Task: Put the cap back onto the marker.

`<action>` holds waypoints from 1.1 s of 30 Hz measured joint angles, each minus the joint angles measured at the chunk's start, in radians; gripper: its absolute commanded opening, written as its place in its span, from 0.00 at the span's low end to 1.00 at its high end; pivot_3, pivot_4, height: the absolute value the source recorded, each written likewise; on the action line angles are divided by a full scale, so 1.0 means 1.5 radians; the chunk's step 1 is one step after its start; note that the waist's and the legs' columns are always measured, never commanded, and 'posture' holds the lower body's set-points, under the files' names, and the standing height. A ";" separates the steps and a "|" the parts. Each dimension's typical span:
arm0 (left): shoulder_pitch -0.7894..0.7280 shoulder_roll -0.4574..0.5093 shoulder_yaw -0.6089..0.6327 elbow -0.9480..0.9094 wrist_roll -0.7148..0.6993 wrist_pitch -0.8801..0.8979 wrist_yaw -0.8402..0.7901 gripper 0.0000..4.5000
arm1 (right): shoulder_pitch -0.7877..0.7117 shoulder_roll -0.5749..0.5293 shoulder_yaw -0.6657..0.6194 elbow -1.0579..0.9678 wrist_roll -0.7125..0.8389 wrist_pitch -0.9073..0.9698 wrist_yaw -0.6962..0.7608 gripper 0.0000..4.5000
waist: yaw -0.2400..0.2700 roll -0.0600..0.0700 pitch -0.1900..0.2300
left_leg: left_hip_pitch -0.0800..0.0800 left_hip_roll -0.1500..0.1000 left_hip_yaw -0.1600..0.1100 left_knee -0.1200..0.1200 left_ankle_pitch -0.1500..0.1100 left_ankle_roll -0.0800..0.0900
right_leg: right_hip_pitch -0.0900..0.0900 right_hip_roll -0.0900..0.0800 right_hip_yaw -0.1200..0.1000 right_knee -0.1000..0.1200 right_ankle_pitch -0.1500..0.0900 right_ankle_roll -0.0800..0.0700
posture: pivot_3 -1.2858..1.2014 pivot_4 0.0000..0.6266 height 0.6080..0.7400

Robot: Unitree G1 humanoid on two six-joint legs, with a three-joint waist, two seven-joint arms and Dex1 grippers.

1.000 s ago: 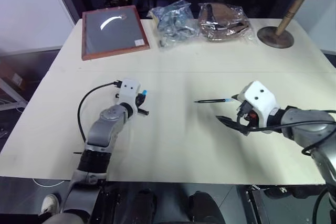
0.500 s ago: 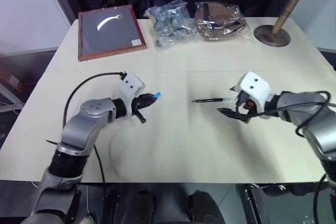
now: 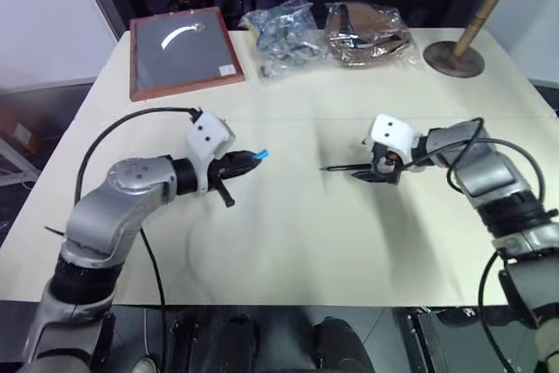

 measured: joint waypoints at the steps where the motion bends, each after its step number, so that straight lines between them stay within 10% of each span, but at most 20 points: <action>1: 0.006 0.004 0.007 -0.007 -0.005 0.003 0.004 0.01 | -0.003 0.001 0.001 0.021 -0.009 -0.012 0.005 0.99 | 0.001 0.000 0.000 | 0.000 0.000 0.000 0.000 0.000 0.000 | 0.000 0.000 0.000 0.000 0.000 0.000 | 0.52 0.24 1.00; 18: 0.010 0.021 0.030 -0.030 -0.024 0.016 0.047 0.01 | -0.140 0.095 -0.017 0.343 -0.054 -0.145 0.073 0.99 | -0.014 0.000 0.000 | 0.000 0.000 -0.001 0.001 0.000 0.000 | 0.001 0.000 -0.001 0.000 0.000 0.000 | 0.52 0.24 1.00; 21: 0.010 0.022 0.030 -0.030 -0.024 0.016 0.049 0.00 | -0.142 0.099 -0.022 0.359 -0.059 -0.158 0.083 0.83 | -0.014 0.000 0.000 | 0.001 0.000 -0.001 0.001 0.000 0.000 | 0.001 0.000 -0.001 0.000 0.000 0.000 | 0.52 0.24 1.00; 28: 0.007 0.022 0.030 -0.030 -0.024 0.014 0.059 0.00 | -0.136 0.106 -0.030 0.358 -0.060 -0.153 0.107 0.03 | -0.013 0.000 0.000 | 0.001 0.000 -0.001 0.001 0.000 0.000 | 0.002 0.000 -0.001 0.000 0.000 0.000 | 0.52 0.24 1.00; 33: -0.003 0.022 0.030 -0.030 -0.025 0.014 0.061 0.00 | -0.131 0.106 -0.036 0.345 -0.065 -0.137 0.105 0.01 | -0.013 0.000 0.000 | 0.001 0.000 -0.001 0.001 0.000 0.000 | 0.002 0.000 -0.001 0.000 0.000 0.000 | 0.52 0.24 1.00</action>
